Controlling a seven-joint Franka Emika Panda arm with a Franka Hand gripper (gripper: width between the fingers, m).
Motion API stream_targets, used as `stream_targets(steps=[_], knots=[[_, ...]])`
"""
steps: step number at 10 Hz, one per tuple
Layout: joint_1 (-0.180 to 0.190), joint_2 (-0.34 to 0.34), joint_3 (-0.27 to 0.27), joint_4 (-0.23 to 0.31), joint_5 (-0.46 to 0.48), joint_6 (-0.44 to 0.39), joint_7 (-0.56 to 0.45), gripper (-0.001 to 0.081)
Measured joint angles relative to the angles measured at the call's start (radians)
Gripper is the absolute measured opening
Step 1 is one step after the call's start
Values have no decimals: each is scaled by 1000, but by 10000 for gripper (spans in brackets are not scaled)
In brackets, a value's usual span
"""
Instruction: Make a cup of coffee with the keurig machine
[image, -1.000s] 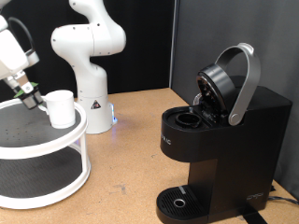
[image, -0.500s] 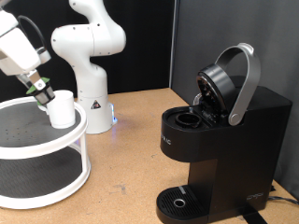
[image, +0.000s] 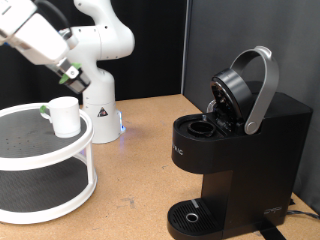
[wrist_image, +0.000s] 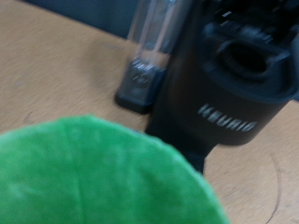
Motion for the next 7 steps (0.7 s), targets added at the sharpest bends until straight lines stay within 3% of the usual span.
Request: stream_targets(steps=[3, 5, 7], knots=[[11, -2, 35, 6, 23, 31, 33, 467], [12, 1, 33, 13, 37, -49, 48, 467], [18, 1, 51, 26, 93, -103, 146, 467]])
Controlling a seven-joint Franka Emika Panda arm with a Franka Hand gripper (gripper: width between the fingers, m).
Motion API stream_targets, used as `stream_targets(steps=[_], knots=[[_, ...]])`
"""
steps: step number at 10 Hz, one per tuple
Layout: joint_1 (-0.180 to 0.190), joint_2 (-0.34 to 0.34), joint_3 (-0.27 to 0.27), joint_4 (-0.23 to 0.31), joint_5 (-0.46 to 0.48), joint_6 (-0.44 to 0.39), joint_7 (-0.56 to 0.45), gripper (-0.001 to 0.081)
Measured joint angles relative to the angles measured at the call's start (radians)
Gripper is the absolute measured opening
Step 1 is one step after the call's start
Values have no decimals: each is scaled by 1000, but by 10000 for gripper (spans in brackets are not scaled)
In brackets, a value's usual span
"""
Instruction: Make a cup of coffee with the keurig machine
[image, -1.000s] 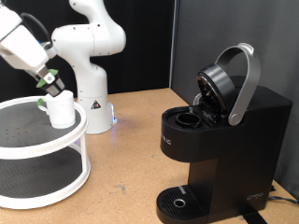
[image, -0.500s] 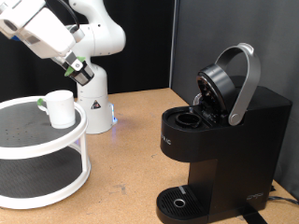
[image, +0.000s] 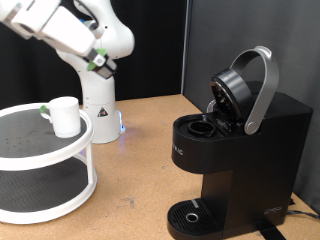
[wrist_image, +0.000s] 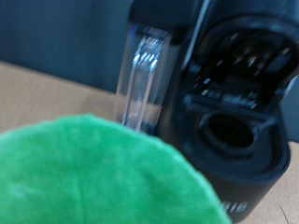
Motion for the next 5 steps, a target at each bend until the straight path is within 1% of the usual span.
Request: stream_targets(steps=[1, 3, 5], knots=[[5, -1, 22, 1, 31, 7, 55, 467], [16, -11, 84, -8, 62, 82, 136, 467], [33, -22, 150, -22, 80, 169, 180, 467]])
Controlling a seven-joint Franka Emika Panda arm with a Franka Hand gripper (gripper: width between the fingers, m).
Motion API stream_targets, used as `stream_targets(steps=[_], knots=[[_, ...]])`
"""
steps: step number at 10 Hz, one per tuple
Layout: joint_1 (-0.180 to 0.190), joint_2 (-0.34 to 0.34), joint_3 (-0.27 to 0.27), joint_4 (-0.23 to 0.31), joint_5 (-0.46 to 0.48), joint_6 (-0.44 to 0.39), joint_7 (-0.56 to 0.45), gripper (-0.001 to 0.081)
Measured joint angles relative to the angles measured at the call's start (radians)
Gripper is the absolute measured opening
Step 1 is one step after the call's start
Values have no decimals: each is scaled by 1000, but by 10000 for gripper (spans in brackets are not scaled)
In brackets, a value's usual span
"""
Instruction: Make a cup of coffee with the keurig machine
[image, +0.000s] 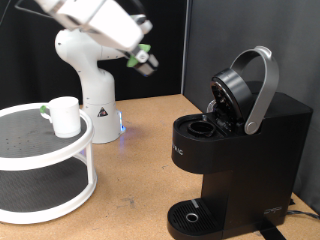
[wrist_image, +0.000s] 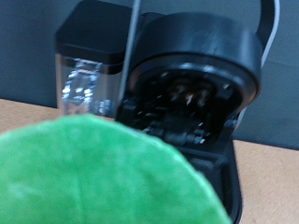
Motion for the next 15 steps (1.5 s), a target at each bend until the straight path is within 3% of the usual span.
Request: stream_targets(steps=[2, 6, 9, 15], knots=[[12, -19, 46, -23, 11, 70, 17, 467], [11, -17, 48, -21, 14, 80, 30, 467], [13, -28, 85, -10, 14, 111, 122, 467], [15, -50, 156, -6, 8, 134, 188, 467]])
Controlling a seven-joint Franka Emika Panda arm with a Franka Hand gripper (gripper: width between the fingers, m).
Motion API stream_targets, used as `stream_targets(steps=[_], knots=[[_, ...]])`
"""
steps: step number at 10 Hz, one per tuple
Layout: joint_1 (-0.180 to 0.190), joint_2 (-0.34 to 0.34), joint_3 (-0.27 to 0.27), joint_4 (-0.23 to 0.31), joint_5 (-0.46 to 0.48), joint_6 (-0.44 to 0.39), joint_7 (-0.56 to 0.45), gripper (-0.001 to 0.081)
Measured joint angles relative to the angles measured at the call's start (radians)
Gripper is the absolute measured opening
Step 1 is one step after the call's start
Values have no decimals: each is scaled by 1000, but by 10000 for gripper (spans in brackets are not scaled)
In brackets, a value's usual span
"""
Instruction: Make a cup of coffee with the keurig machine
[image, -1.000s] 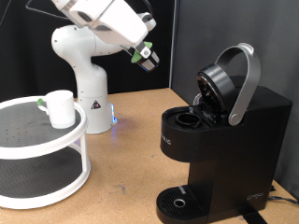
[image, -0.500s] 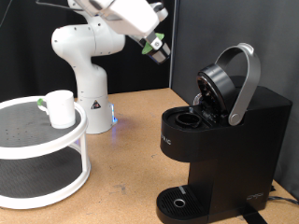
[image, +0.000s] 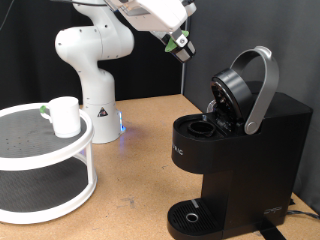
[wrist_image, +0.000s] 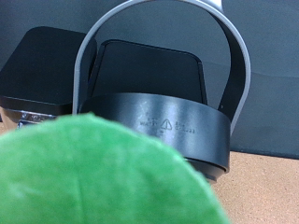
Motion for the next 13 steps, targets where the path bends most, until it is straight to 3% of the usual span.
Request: stream_targets(steps=[5, 13], knots=[[1, 38, 2, -35, 20, 23, -19, 467], [7, 126, 75, -92, 18, 206, -43, 467]])
